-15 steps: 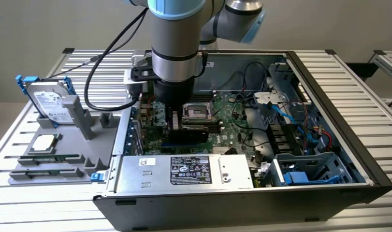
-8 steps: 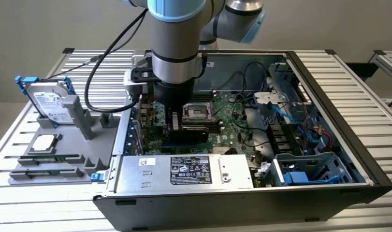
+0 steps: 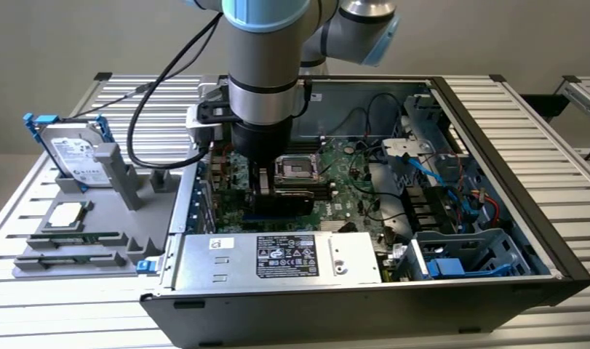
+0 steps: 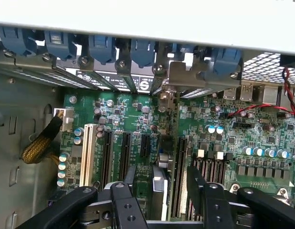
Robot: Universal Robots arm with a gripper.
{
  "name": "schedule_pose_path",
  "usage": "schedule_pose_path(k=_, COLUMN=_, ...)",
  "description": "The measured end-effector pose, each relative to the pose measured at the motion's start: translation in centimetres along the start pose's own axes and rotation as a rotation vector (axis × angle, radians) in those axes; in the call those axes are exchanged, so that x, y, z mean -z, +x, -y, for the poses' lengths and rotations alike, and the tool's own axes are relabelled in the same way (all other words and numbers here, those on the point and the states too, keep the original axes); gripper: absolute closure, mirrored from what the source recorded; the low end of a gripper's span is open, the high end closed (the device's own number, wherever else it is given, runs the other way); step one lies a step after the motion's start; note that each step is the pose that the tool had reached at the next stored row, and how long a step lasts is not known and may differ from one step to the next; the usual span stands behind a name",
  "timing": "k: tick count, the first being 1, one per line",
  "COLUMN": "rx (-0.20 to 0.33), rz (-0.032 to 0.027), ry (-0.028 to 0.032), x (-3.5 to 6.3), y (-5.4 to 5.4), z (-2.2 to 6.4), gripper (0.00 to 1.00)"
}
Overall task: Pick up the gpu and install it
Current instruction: 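Insert the gpu into the slot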
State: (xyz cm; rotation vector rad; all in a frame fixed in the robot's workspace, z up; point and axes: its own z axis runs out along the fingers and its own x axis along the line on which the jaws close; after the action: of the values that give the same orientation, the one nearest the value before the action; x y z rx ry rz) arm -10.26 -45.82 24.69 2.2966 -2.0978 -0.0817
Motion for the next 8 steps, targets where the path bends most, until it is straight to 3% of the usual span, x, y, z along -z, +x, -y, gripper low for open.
schedule_pose_path(k=8, rx=0.001, rz=0.0149, ry=0.0013, x=1.47, y=0.0, z=-0.08, gripper=0.45)
